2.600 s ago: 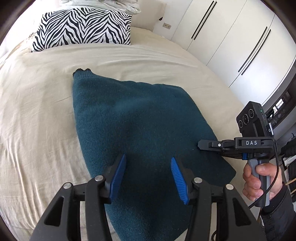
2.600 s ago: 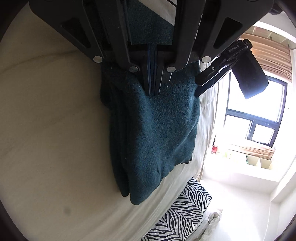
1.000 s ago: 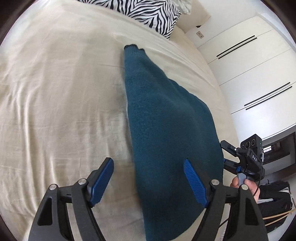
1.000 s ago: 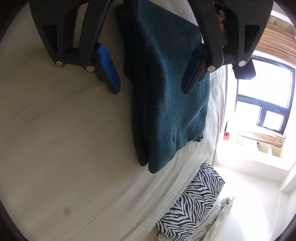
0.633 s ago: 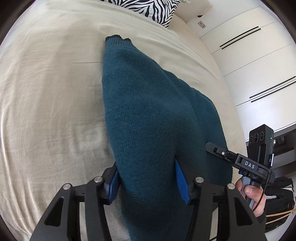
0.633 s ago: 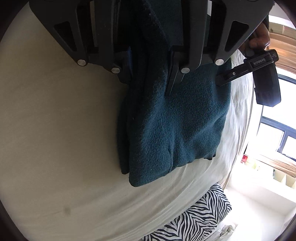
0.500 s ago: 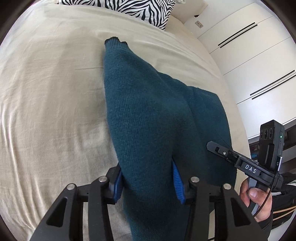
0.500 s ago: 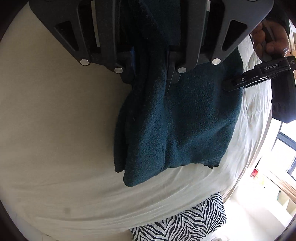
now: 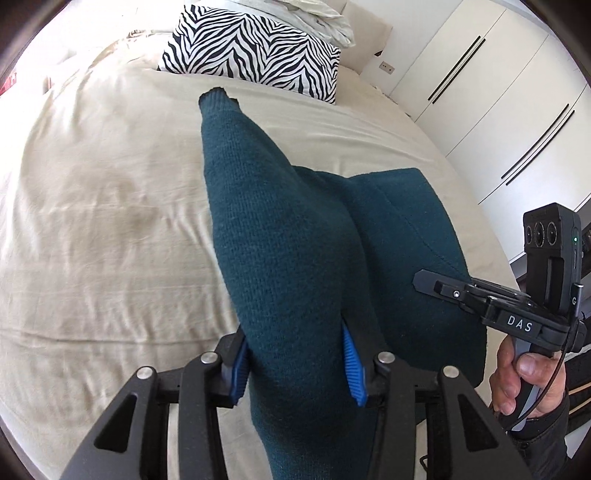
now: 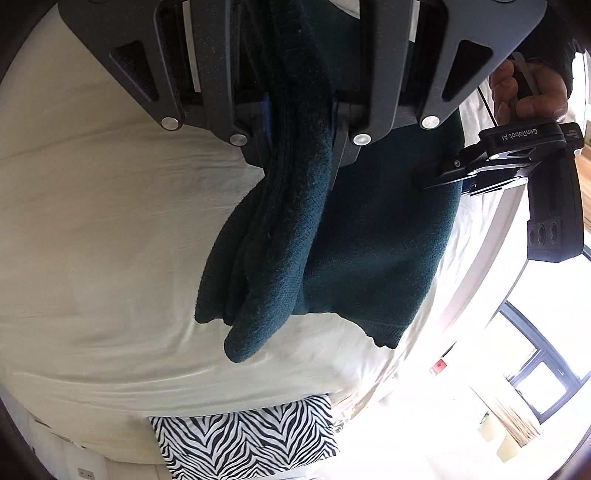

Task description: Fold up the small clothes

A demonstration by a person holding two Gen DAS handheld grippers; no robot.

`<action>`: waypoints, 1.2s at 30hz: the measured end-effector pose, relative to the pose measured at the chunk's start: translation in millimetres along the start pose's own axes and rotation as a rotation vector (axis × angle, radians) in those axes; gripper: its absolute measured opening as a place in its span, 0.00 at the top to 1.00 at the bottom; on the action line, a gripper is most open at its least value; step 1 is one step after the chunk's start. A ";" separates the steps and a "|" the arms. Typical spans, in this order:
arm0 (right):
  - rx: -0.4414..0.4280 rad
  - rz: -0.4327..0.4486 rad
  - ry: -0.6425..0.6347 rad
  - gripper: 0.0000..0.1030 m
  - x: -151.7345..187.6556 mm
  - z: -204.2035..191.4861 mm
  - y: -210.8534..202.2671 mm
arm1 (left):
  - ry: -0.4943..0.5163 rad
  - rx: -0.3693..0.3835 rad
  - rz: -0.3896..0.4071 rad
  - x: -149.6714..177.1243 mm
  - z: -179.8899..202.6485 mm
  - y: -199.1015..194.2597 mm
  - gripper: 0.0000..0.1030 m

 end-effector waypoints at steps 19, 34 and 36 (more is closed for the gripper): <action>-0.147 -0.075 0.247 0.76 84.4 35.0 72.2 | -0.150 0.023 -0.026 84.1 -69.8 29.5 0.36; -0.197 -0.062 0.314 0.76 83.8 43.9 68.4 | -0.154 0.016 -0.015 83.8 -67.0 30.7 0.32; -0.206 -0.055 0.322 0.76 85.5 46.8 67.0 | -0.156 0.012 -0.008 83.8 -67.2 30.2 0.32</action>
Point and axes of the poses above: each gripper's, at about its wrist camera, not at the fingertips, and y roughly the way its jaws point, z to its right, x to its underside, the point moved 7 cm from there along y, roughly the way its jaws point, and after that the axes turned 12 degrees about y, right-handed, at the moved point
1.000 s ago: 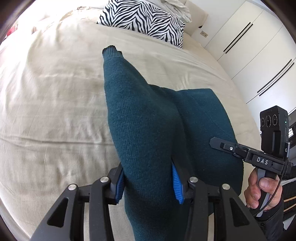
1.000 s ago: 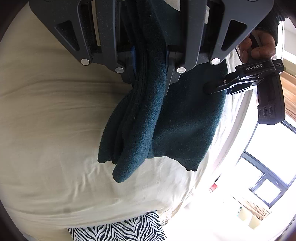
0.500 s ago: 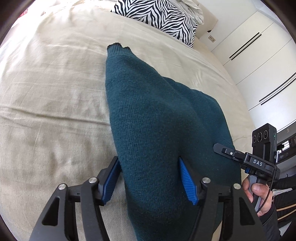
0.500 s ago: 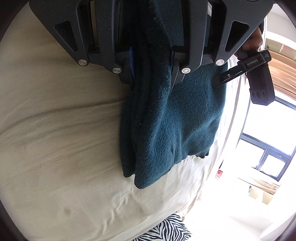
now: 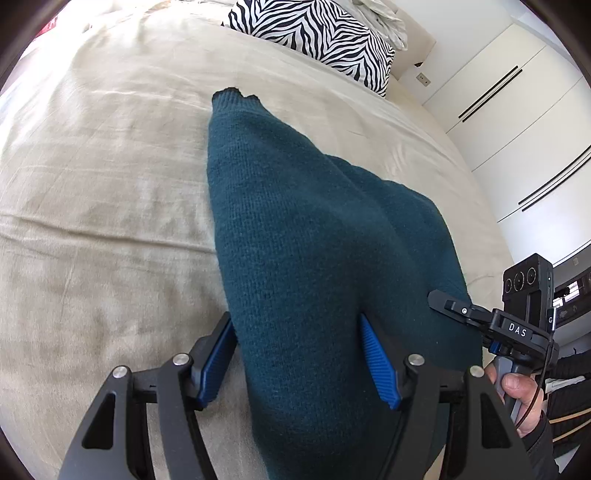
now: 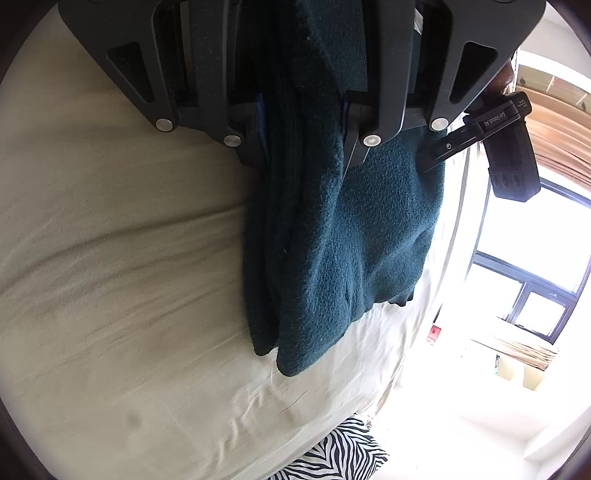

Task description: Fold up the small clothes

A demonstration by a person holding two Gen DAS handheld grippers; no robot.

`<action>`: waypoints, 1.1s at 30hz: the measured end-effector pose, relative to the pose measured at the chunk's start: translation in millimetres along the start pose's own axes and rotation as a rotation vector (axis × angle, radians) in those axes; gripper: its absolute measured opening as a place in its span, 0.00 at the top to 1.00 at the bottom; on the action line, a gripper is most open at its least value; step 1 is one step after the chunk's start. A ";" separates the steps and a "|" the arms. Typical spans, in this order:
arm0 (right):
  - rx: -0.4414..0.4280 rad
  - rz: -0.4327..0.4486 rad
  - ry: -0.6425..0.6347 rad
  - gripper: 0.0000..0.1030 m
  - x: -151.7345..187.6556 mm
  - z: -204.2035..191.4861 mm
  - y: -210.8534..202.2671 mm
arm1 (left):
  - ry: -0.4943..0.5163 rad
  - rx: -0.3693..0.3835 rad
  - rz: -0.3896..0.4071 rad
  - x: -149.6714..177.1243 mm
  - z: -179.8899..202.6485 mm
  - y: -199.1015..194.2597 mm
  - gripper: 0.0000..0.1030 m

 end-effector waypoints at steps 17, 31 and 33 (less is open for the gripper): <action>0.028 -0.005 0.107 0.76 0.5 -6.3 -5.5 | 0.076 -0.038 -0.011 -8.1 8.6 0.2 0.40; 0.162 0.316 -0.026 0.50 -0.7 -8.6 -85.8 | 0.131 -0.276 0.238 6.3 25.7 -66.0 0.07; 0.224 0.419 -0.099 0.46 5.1 -20.8 -110.5 | 0.169 -0.358 0.328 7.9 36.9 -92.9 0.03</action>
Point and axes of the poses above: each gripper's, at about its wrist camera, not at the fingertips, and y roughly the way its jaws point, z to its right, x to its underside, the point moved 7 cm from there along y, roughly the way its jaws point, and after that the axes turned 12 degrees about y, right-handed, at the moved point
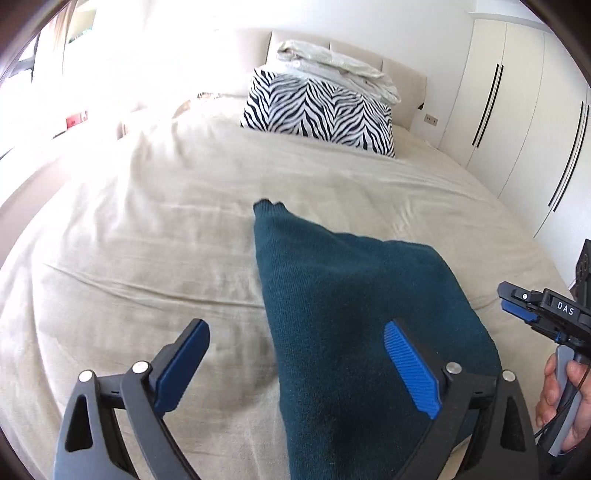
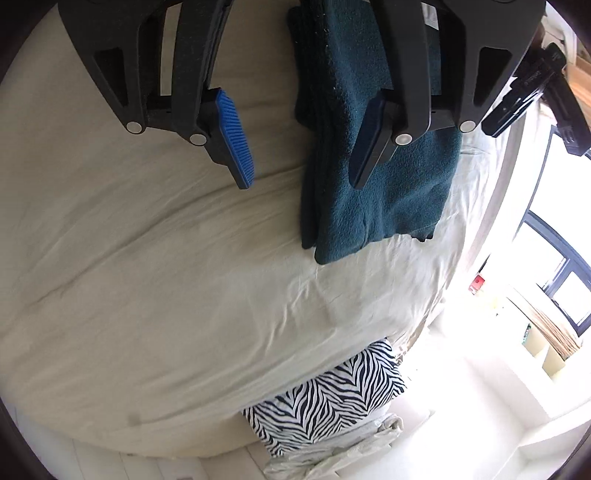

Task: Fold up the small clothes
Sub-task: 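Open both grippers and lift them away from the folded sweater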

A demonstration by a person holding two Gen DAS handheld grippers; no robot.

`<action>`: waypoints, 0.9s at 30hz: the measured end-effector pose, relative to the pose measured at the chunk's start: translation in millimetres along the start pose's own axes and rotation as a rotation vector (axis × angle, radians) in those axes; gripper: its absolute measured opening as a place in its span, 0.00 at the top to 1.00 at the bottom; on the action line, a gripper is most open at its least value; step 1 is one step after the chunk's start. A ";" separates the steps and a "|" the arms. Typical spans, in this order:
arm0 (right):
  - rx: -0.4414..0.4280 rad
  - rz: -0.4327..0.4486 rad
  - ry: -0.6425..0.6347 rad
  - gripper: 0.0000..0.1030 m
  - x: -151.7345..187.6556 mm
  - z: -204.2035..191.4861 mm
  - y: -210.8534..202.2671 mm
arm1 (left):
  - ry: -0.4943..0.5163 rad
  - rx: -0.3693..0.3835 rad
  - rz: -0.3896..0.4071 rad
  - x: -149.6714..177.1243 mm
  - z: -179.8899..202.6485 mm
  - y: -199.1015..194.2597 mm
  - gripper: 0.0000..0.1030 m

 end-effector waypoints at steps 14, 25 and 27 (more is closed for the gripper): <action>0.014 0.518 -0.241 0.00 -25.4 -76.6 -167.1 | 0.045 -0.275 0.208 -45.1 3.8 -112.8 0.00; 0.167 0.149 -0.162 0.00 28.9 -50.1 -120.5 | -0.028 -0.208 -0.074 21.6 18.9 -67.5 0.00; 0.183 0.110 -0.171 0.00 42.5 -43.7 -106.6 | -0.027 -0.199 -0.107 33.6 21.5 -60.3 0.00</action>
Point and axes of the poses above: each gripper's, at about its wrist camera, not at the fingertips, and y roughly the way its jaws point, z to its right, x to its underside, the point moved 7 cm from there along y, roughly the way its jaws point, and after that the axes turned 12 degrees about y, right-handed, at the moved point
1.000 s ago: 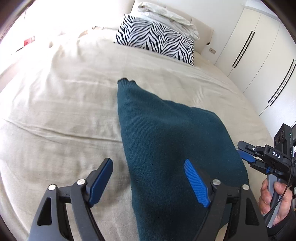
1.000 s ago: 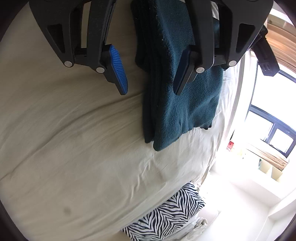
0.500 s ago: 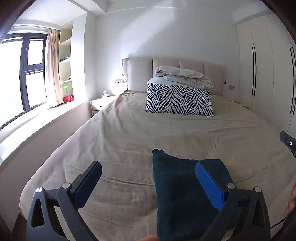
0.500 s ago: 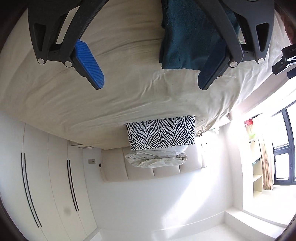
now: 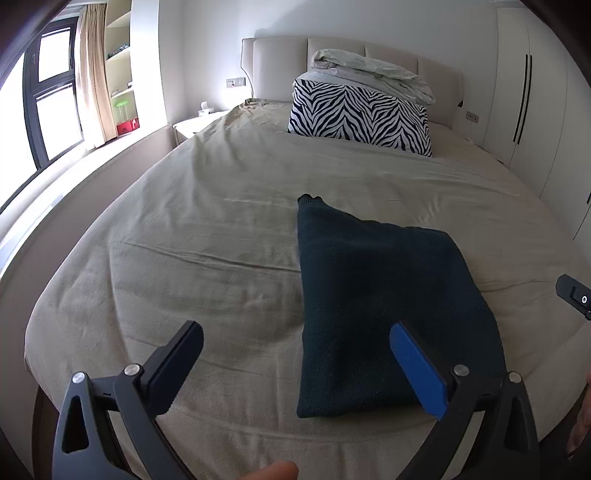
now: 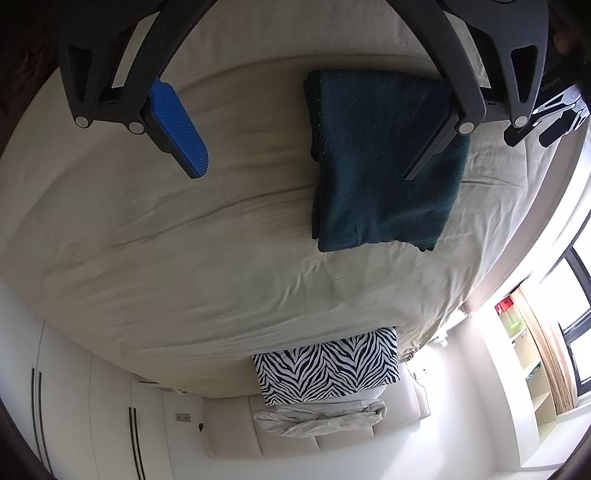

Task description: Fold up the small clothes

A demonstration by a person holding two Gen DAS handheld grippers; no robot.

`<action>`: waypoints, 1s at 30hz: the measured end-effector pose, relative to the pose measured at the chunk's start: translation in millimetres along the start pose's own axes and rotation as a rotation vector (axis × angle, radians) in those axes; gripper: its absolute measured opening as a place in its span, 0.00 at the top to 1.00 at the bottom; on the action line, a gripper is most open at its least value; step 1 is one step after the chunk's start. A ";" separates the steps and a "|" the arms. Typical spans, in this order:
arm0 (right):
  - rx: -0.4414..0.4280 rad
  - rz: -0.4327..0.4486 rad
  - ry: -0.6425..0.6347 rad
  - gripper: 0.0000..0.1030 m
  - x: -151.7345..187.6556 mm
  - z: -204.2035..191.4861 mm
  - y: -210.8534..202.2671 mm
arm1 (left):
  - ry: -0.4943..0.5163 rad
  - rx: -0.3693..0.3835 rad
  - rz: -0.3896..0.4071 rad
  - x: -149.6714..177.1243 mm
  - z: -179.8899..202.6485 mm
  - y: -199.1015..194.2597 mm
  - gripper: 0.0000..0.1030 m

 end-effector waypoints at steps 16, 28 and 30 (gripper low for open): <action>0.037 -0.116 -0.135 0.00 57.2 -22.1 35.0 | -0.009 0.021 -0.096 28.0 -2.0 26.2 0.00; 0.034 -0.136 -0.142 0.00 54.5 -20.2 35.7 | -0.008 0.020 -0.098 29.0 -2.7 26.6 0.00; 0.036 -0.136 -0.143 0.00 55.1 -20.9 35.6 | -0.005 0.021 -0.098 29.0 -2.5 26.6 0.00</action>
Point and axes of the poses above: each gripper's, at about its wrist camera, not at the fingertips, and y roughly the way its jaws point, z to its right, x to its underside, the point moved 7 cm from there along y, roughly the way its jaws point, and after that the axes turned 12 degrees about y, right-handed, at the moved point
